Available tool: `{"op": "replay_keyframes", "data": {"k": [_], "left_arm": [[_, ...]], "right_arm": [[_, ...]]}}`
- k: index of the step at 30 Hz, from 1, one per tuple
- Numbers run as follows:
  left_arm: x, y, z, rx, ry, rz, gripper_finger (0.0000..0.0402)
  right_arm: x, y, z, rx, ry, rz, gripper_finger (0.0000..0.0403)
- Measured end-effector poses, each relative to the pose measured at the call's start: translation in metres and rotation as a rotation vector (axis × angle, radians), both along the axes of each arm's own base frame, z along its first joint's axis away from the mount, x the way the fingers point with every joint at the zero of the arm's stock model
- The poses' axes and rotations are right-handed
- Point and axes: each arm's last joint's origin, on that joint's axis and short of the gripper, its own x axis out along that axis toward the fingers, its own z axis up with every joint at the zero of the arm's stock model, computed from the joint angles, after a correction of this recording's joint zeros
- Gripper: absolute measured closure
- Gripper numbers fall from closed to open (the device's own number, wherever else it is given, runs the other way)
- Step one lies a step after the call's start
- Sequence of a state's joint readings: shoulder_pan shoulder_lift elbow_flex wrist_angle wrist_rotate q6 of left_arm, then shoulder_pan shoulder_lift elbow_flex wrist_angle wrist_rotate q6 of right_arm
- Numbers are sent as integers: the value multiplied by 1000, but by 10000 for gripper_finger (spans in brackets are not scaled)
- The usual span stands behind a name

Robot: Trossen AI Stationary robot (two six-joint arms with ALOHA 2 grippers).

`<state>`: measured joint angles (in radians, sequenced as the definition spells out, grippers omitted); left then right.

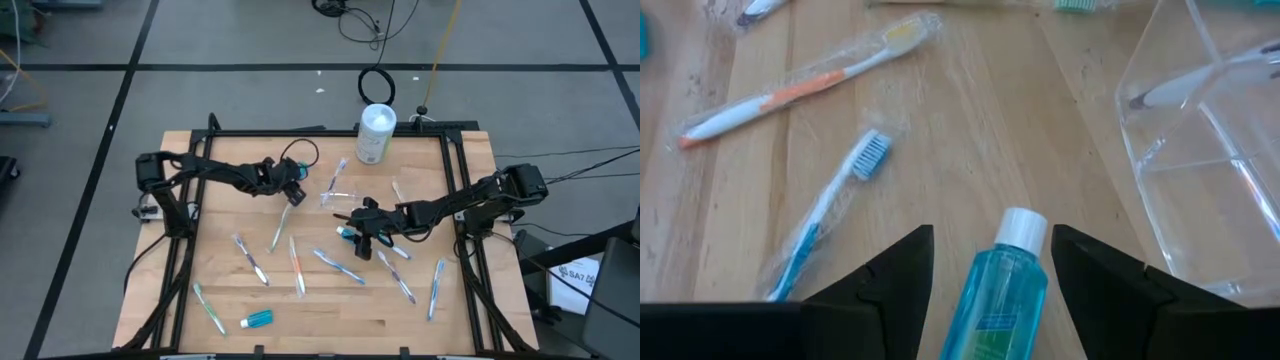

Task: Pick & Place toothbrushing station
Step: Put the top blue mouthwash into the transparent organizer

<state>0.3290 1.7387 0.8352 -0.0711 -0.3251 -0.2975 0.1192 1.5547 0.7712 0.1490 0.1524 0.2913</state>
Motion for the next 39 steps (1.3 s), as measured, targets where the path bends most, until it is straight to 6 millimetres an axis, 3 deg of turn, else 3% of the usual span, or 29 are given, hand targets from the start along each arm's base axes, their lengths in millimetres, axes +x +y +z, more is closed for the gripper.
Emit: {"op": "replay_keyframes", "data": {"k": [16,21,32,39], "left_arm": [[0,1,0,-13,0,-5,306],[0,1,-1,-30,2,-21,293],[-1,0,-2,-46,14,-56,200],[-2,2,-2,-45,15,-49,231]], "right_arm": [[0,0,0,3,-2,-2,206],[0,0,0,3,-3,-2,206],[0,0,0,3,-4,-2,206],[0,0,0,3,-4,-2,206]]}}
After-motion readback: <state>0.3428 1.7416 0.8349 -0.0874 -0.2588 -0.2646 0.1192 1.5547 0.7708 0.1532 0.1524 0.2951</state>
